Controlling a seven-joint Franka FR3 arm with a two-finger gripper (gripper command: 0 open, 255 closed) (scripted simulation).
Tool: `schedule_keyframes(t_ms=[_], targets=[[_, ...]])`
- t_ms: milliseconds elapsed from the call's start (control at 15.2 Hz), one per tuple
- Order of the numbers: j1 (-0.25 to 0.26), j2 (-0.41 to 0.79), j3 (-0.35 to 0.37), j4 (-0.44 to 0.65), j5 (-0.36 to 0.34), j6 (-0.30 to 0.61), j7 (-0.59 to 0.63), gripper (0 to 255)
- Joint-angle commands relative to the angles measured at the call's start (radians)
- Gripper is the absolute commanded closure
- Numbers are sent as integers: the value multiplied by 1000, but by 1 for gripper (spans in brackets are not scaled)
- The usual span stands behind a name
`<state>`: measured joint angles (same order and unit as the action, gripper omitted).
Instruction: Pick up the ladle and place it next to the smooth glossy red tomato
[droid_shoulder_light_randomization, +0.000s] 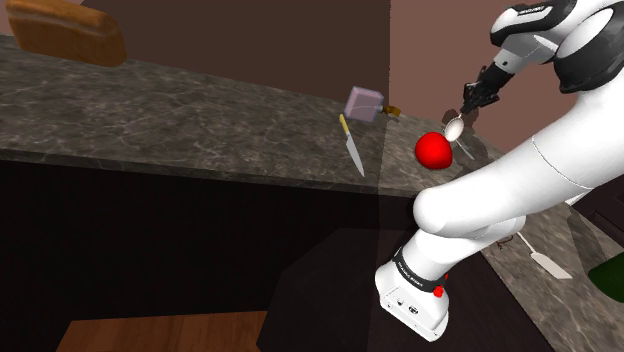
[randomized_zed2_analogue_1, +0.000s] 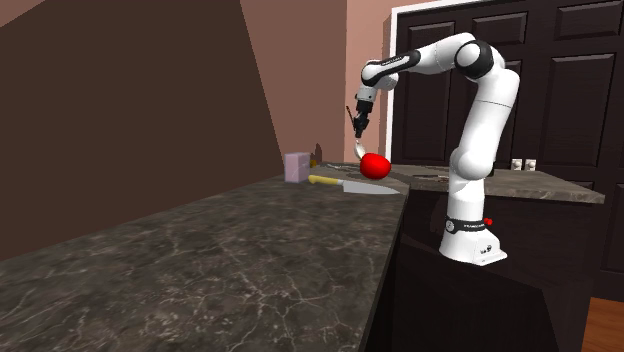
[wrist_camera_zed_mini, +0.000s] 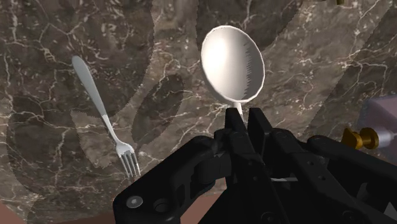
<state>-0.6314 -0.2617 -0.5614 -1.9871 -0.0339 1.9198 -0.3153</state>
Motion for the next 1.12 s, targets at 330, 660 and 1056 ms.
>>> schedule_keyframes(t_ms=[330,660,1056], targets=[[-3,3,-9,-90,1,93,-9,255],[-4,14,-17,-148,6,160,-19,255],[-3,35,-28,-210,17,241,-34,255]])
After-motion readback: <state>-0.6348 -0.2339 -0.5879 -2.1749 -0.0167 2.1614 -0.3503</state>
